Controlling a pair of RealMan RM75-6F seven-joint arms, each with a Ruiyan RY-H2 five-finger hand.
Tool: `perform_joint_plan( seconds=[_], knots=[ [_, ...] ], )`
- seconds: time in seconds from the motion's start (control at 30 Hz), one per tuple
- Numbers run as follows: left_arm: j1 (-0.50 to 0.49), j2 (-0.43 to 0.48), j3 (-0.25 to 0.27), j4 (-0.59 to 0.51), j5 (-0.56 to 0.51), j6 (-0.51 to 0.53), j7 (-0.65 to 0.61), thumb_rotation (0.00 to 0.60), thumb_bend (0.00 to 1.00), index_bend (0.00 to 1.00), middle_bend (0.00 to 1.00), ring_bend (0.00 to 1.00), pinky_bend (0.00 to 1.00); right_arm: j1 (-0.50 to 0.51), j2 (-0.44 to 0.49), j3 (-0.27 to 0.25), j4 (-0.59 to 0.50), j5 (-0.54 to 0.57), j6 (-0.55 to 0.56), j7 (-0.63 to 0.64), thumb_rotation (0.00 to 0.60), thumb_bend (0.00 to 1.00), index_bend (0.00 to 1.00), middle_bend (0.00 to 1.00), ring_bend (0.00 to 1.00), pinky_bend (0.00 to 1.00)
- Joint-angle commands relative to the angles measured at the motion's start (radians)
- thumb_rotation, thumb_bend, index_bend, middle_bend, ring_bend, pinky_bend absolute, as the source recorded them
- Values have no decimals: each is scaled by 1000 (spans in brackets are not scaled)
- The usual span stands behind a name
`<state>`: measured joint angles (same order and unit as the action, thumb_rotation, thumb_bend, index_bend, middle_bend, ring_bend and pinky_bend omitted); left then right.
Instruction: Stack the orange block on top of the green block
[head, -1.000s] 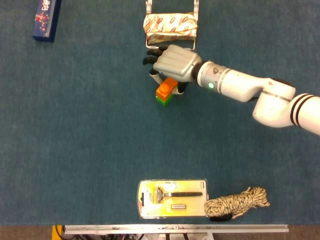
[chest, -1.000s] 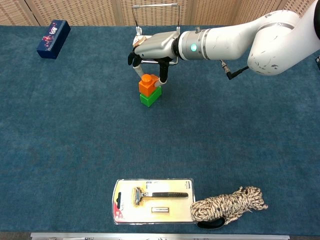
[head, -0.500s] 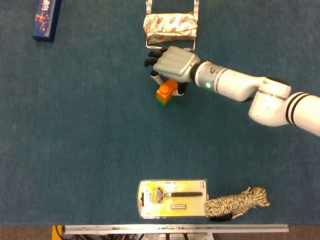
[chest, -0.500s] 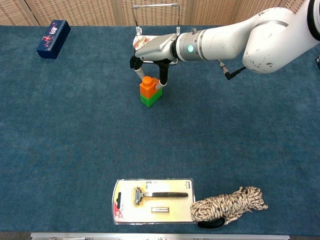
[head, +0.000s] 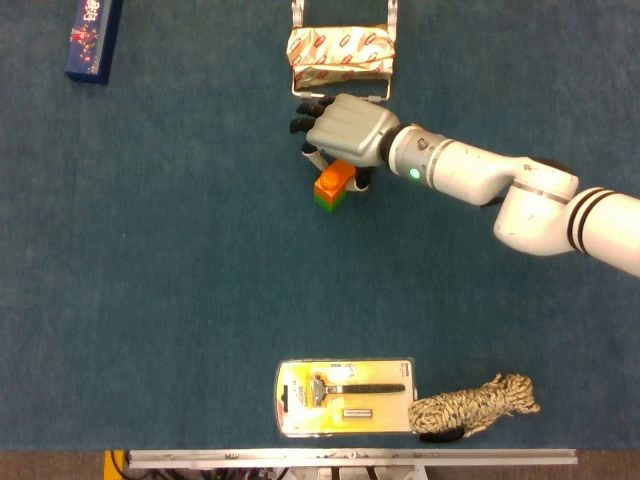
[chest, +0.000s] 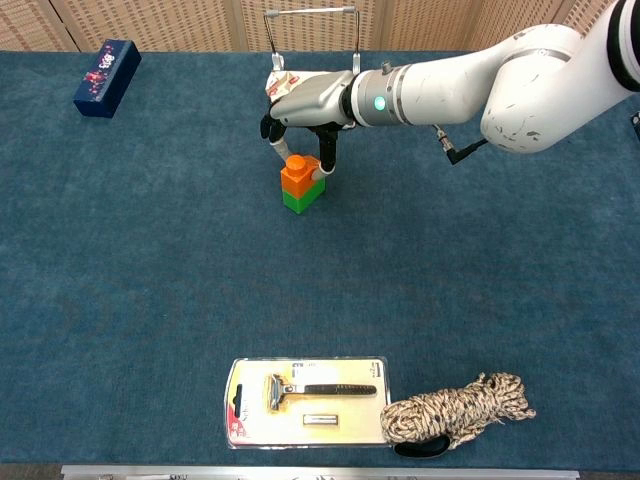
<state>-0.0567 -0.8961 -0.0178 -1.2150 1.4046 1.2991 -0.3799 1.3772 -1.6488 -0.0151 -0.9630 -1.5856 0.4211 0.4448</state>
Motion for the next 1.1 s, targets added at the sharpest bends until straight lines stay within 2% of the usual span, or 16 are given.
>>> perform_joint_plan(
  seconds=[0.03, 0.17, 0.27, 0.37, 0.5, 0.67, 0.87, 1.03, 1.1],
  knots=[
    [1, -1, -1, 1, 1, 3, -3, 600, 214, 450, 285, 84, 211, -2, 1, 0, -4, 3, -1, -9, 600, 239, 511, 157, 29, 151],
    [5, 0, -1, -2, 2, 11, 1, 600, 214, 448, 285, 84, 212, -5, 21, 4, -29, 8, 5, -22, 600, 183, 231, 151, 26, 151],
    [8, 1, -3, -10, 1, 18, 9, 600, 214, 441, 285, 84, 212, -13, 43, 10, -60, 15, 17, -39, 600, 154, 107, 149, 24, 151],
    [11, 4, -4, -24, 0, 26, 23, 600, 214, 441, 285, 84, 212, -23, 74, 17, -106, 25, 32, -64, 600, 141, 51, 148, 24, 151],
    [16, 8, -7, -51, -4, 38, 49, 600, 214, 441, 285, 84, 212, -46, 127, 27, -184, 44, 57, -118, 600, 136, 33, 148, 24, 151],
    [22, 14, -13, -98, -8, 62, 95, 600, 214, 441, 285, 84, 212, -112, 235, 44, -333, 103, 129, -264, 600, 138, 50, 148, 24, 151],
    [20, 24, -21, -175, -2, 89, 150, 600, 214, 441, 285, 84, 212, -249, 379, 47, -555, 269, 288, -579, 600, 142, 193, 176, 24, 151],
    [14, 18, -23, -225, 15, 108, 198, 600, 214, 441, 286, 85, 215, -375, 472, 27, -719, 395, 477, -803, 600, 142, 201, 177, 23, 151],
    [12, 14, -23, -240, 21, 112, 217, 600, 214, 441, 286, 85, 216, -417, 502, 19, -767, 416, 541, -851, 600, 142, 201, 177, 24, 151]
  ],
)
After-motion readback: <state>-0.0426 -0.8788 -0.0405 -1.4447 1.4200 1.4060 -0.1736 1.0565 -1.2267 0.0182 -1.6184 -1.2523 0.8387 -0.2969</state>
